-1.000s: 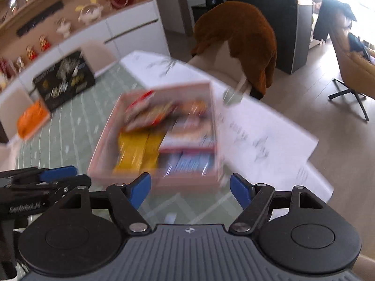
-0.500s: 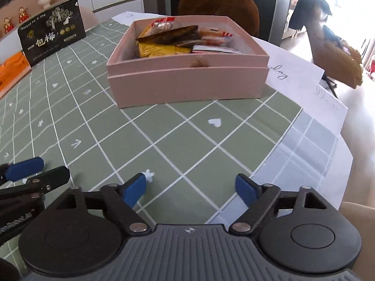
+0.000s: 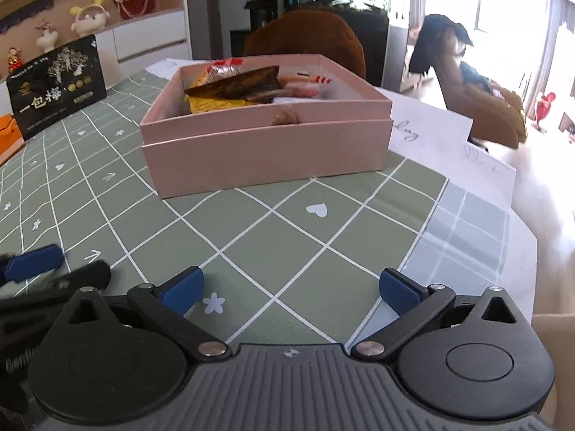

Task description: Organize snacks

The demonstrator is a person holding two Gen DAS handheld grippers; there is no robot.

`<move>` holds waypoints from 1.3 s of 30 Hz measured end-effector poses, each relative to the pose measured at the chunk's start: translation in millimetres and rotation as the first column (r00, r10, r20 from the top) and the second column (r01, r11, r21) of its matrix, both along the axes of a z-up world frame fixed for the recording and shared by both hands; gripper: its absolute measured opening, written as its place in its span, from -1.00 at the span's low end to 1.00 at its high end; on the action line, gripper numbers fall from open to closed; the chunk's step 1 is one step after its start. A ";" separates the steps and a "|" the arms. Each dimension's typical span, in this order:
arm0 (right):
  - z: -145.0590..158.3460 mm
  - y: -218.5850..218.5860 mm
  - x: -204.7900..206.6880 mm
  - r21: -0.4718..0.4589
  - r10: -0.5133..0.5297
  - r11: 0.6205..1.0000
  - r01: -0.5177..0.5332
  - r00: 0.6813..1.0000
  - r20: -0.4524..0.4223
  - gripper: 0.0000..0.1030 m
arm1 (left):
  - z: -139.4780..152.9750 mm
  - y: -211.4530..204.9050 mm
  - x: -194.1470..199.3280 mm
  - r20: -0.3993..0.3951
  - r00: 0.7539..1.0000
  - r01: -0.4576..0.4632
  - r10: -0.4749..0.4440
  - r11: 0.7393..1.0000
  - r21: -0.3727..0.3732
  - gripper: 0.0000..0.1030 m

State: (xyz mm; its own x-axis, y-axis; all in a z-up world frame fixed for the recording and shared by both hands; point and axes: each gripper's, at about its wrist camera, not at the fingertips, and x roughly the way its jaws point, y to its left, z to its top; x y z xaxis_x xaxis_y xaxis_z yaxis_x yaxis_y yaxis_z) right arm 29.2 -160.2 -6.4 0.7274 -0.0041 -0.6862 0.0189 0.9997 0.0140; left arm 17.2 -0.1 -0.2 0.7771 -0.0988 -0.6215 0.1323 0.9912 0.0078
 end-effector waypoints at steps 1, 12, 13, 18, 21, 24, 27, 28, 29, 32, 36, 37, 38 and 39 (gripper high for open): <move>-1.5 -0.5 -2.5 0.001 0.002 1.000 -0.002 1.000 0.018 1.00 | -0.1 -0.6 0.5 0.001 1.000 -0.001 0.001 1.000 0.002 0.13; -3.6 -0.5 -7.6 0.004 0.002 1.000 -0.002 0.998 0.056 1.00 | -0.3 1.7 1.6 0.004 1.000 -0.001 0.001 1.000 -0.005 0.14; -3.7 -0.2 -7.7 0.003 0.001 1.000 -0.001 0.998 0.056 1.00 | -0.4 2.0 1.8 0.004 1.000 -0.001 0.001 1.000 -0.006 0.14; -3.7 -0.2 -7.7 0.004 0.001 1.000 -0.001 0.998 0.056 1.00 | -0.4 2.7 2.1 0.004 1.000 -0.001 0.001 1.000 -0.005 0.14; -3.7 0.0 -7.7 0.004 0.001 1.000 -0.001 0.998 0.056 1.00 | -0.5 2.5 1.9 0.004 1.000 -0.001 0.001 1.000 -0.003 0.14; -3.7 -0.3 -7.8 0.004 0.001 1.000 -0.001 0.998 0.056 1.00 | -0.6 2.4 1.9 0.004 1.000 -0.001 0.001 1.000 -0.003 0.14; -3.7 -0.3 -7.8 0.004 0.001 1.000 -0.001 0.998 0.056 1.00 | -0.6 2.5 1.9 0.004 1.000 -0.001 0.001 1.000 -0.003 0.14; -3.7 -0.4 -7.8 0.004 0.001 1.000 -0.001 0.998 0.056 1.00 | -0.6 2.5 1.9 0.004 1.000 -0.001 0.001 1.000 -0.004 0.14; -3.7 -0.4 -7.8 0.004 0.001 1.000 -0.001 0.998 0.056 1.00 | -0.6 2.4 1.9 0.004 1.000 -0.001 0.001 1.000 -0.003 0.14; -3.7 -0.4 -7.8 0.004 0.001 1.000 -0.001 0.998 0.056 1.00 | -0.6 2.5 2.0 0.004 1.000 -0.001 0.001 1.000 -0.003 0.14; -3.9 -0.1 -7.6 0.004 0.001 1.000 -0.001 0.998 0.056 1.00 | -0.6 2.8 2.1 0.005 1.000 0.000 0.001 1.000 -0.003 0.14; -3.9 0.1 -7.5 0.004 0.001 1.000 -0.001 0.998 0.056 1.00 | -0.7 2.6 2.0 0.005 1.000 0.000 0.000 1.000 -0.003 0.14; -3.8 -0.2 -7.7 0.004 0.001 1.000 -0.001 0.998 0.056 1.00 | -0.7 2.6 2.0 0.005 1.000 0.000 0.000 1.000 -0.003 0.14; -3.8 -0.2 -7.6 0.004 0.001 1.000 -0.001 0.998 0.056 1.00 | -0.6 2.9 2.2 0.005 1.000 0.000 0.000 1.000 -0.003 0.14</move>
State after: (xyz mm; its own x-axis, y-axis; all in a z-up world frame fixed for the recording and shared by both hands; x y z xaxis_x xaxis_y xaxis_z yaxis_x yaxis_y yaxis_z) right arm 21.5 -160.4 -10.2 0.7648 -0.0007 -0.6442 0.0169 0.9997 0.0189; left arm 19.3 2.8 -0.8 0.7800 -0.1006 -0.6177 0.1319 0.9913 0.0051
